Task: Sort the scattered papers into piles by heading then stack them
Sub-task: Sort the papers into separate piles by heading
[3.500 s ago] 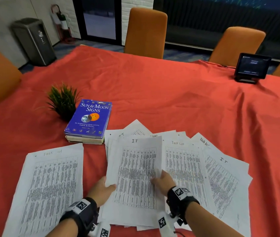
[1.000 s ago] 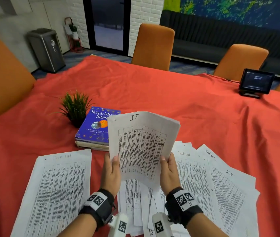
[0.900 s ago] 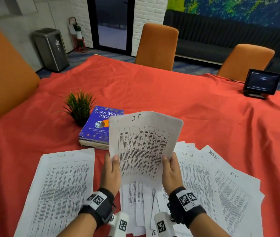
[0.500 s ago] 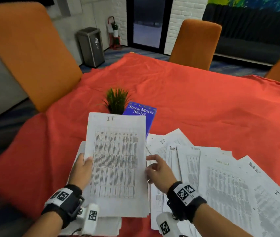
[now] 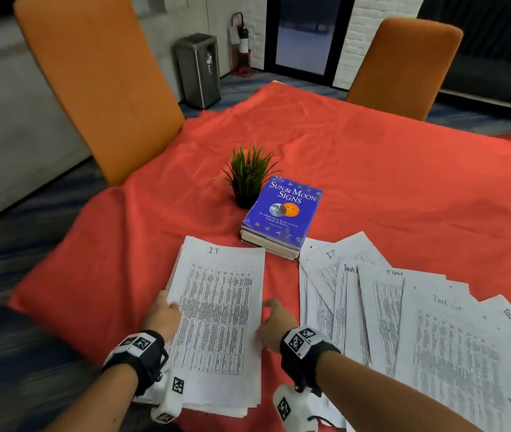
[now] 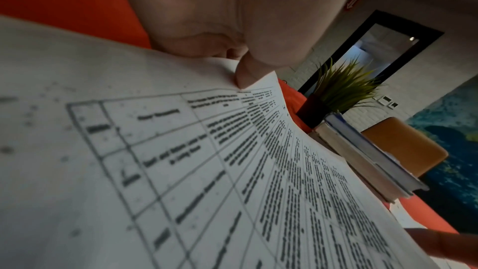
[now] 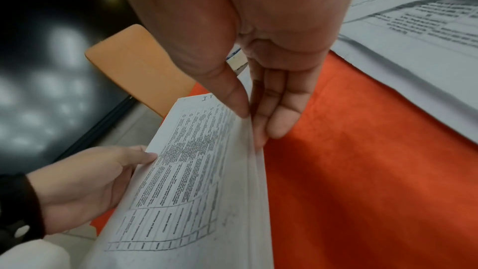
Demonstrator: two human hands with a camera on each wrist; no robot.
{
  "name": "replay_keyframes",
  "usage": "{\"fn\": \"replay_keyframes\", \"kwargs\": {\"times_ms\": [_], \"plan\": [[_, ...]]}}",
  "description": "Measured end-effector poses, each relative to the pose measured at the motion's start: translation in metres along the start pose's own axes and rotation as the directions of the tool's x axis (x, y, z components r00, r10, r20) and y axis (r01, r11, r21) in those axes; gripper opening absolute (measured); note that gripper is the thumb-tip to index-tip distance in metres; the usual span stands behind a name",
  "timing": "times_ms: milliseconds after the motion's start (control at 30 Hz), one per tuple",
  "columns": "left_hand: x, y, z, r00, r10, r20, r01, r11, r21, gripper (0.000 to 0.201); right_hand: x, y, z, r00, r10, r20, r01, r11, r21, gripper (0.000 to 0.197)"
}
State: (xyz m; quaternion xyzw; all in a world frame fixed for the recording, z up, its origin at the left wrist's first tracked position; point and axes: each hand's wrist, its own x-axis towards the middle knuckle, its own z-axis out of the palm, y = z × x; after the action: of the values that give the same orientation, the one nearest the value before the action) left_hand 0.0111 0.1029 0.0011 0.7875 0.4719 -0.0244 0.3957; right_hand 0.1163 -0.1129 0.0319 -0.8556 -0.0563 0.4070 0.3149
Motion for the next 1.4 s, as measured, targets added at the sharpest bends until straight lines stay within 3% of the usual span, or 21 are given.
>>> {"fn": "replay_keyframes", "kwargs": {"times_ms": [167,400,500,633,933,1067,1167,1233,1333,1400], "plan": [[0.010,-0.006,0.001,0.999,0.019,-0.026,-0.018,1.000,0.024,0.027,0.000,-0.002,0.003,0.998,0.026,0.051,-0.019,0.991,-0.134,0.068],[0.011,-0.008,0.000,0.994,-0.007,-0.111,0.019,0.994,0.105,0.023,-0.005,-0.010,0.003,0.998,-0.021,0.055,0.032,0.980,-0.198,0.050],[0.011,-0.012,0.000,0.989,-0.045,-0.142,0.071,0.981,0.181,0.035,-0.007,-0.017,0.006,0.995,-0.028,0.091,0.044,0.983,-0.180,0.065],[0.009,-0.009,0.001,0.992,-0.064,-0.105,0.079,0.987,0.143,0.043,-0.012,-0.022,0.009,0.991,-0.050,0.121,0.070,0.983,-0.169,0.075],[0.005,-0.009,-0.002,0.997,-0.073,-0.019,0.073,0.997,0.027,0.054,-0.016,-0.032,0.009,0.987,-0.069,0.142,0.100,0.969,-0.225,0.072],[-0.003,0.005,-0.005,0.996,-0.045,-0.078,0.055,0.989,0.134,0.053,-0.015,-0.022,0.002,0.994,-0.052,0.094,0.067,0.986,-0.154,0.072],[-0.016,0.033,0.003,0.989,0.102,-0.106,-0.095,0.993,0.071,0.049,-0.017,-0.003,-0.018,0.997,-0.074,-0.008,0.073,0.992,-0.100,0.067],[-0.024,0.056,0.018,0.976,0.218,-0.030,-0.219,0.975,-0.034,0.041,-0.020,0.018,-0.040,0.992,-0.063,-0.111,0.059,0.998,-0.039,0.061],[-0.047,0.093,0.050,0.948,0.277,0.157,-0.250,0.953,-0.171,0.021,-0.025,0.070,-0.082,0.966,0.037,-0.256,-0.024,0.998,0.052,0.056],[-0.067,0.114,0.080,0.906,0.322,0.273,-0.278,0.942,-0.189,0.014,-0.031,0.117,-0.115,0.918,0.140,-0.372,-0.107,0.988,0.109,0.055]]}}
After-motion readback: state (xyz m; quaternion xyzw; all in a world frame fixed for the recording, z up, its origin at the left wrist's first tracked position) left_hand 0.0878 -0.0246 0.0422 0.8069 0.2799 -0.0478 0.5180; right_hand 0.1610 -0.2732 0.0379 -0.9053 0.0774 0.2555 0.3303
